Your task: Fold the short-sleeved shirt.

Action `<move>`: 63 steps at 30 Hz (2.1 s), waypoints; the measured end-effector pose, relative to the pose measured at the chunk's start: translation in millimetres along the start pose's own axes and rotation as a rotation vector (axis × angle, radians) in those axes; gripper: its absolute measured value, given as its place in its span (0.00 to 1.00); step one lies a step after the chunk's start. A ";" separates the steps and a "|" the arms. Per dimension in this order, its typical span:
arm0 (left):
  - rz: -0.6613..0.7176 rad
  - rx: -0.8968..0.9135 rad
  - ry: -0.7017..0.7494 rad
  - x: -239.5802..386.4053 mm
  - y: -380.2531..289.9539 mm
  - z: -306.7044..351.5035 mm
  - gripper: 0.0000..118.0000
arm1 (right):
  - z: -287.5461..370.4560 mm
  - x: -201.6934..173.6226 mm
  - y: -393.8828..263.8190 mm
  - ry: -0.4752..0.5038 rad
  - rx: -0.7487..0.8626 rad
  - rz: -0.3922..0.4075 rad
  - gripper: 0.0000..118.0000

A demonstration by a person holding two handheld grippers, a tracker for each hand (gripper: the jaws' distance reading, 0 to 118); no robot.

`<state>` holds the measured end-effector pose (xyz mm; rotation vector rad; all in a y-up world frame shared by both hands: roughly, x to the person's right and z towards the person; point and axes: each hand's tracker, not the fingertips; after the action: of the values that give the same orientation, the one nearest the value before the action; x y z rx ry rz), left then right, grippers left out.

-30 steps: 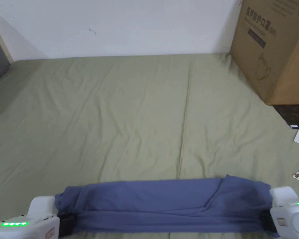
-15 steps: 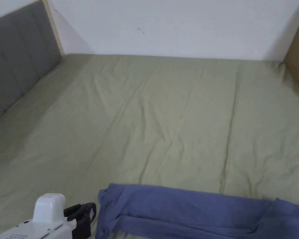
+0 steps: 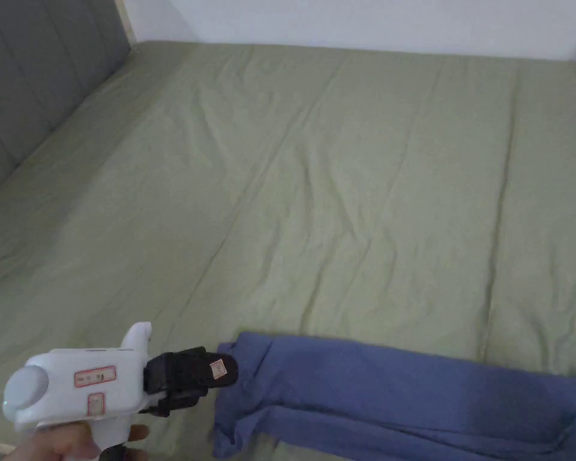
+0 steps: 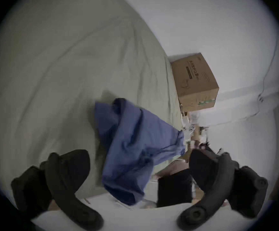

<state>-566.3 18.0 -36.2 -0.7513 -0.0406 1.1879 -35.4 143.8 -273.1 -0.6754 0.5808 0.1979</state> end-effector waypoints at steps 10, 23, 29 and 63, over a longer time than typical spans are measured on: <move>0.051 -0.068 -0.157 -26.3 21.2 -68.8 1.00 | -29.0 -16.9 1.9 0.044 -0.080 0.027 0.00; -0.204 -0.120 0.152 44.2 19.4 -78.2 0.09 | -23.7 -18.0 -0.4 0.091 -0.077 0.031 0.00; -0.220 -0.080 0.246 61.5 30.5 -12.0 0.09 | -12.0 -12.9 -1.5 0.103 -0.056 0.018 0.00; -0.292 -0.113 0.463 231.5 -49.0 -161.0 0.41 | 23.9 87.5 -44.0 0.183 -0.011 -0.209 0.00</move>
<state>-367.5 124.3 -212.6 -1.0669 0.1638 0.7200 62.9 124.2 -284.2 -0.7648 0.6794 -0.0570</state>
